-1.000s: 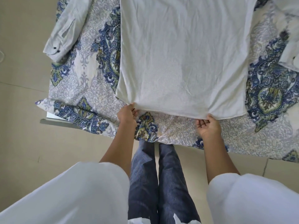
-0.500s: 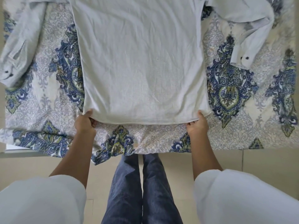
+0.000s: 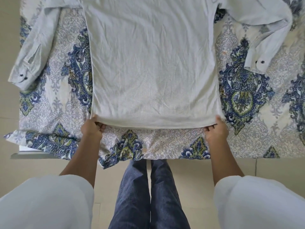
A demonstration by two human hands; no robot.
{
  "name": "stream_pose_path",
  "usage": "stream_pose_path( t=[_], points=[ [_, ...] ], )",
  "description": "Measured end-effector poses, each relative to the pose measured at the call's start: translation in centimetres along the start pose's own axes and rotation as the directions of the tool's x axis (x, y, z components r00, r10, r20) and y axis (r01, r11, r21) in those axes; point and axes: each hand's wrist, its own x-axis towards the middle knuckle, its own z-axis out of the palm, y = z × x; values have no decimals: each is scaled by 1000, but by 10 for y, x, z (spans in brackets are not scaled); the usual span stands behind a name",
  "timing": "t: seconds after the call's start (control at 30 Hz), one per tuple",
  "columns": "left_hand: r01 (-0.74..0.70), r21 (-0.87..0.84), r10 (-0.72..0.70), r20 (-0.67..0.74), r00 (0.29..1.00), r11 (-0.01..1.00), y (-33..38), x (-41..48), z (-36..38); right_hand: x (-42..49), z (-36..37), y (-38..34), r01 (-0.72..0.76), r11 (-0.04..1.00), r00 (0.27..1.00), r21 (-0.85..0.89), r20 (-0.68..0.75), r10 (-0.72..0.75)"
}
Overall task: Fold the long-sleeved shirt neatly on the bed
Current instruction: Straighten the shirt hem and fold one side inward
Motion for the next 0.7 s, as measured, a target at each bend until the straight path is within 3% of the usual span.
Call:
stream_pose_path(
  t=[0.1,0.17,0.23,0.27,0.3,0.33,0.37,0.4,0.43,0.47,0.53,0.6,0.7],
  points=[
    [6,-22,-7,-59,998,1000,3,-5,-1,1,-2,0,-5,999,997,-40,-73,2],
    [-54,42,59,-131,990,998,4,-11,4,-3,0,2,-27,1000,999,-2,-32,27],
    [-193,408,298,-211,931,892,2,-22,11,-12,3,3,-82,997,993,-10,84,83],
    [-243,644,463,-195,865,725,0,-28,15,-17,5,5,-107,992,984,-62,136,114],
    [-299,814,617,-91,782,499,-2,-33,18,-20,7,8,-125,984,976,-125,165,145],
    [-384,885,699,99,708,264,-6,-35,22,-21,8,12,-142,973,972,-184,162,172],
    [-486,874,671,350,654,19,-10,-35,26,-23,8,16,-150,964,974,-220,132,182],
    [-576,793,539,578,612,-197,-15,-32,28,-25,9,18,-149,958,981,-243,89,175],
    [-629,699,356,715,602,-340,-21,-28,29,-27,9,20,-141,956,986,-258,52,159],
    [-650,641,201,757,621,-408,-25,-25,28,-26,9,21,-134,953,989,-273,30,147],
    [-637,650,95,727,680,-416,-25,-25,25,-30,10,19,-121,939,991,-321,21,135],
    [-632,675,129,716,687,-379,-20,-33,26,-39,13,15,-98,872,993,-480,7,115],
    [-655,694,209,718,664,-300,-6,-50,36,-59,27,12,2,583,993,-812,70,94]
  ],
)
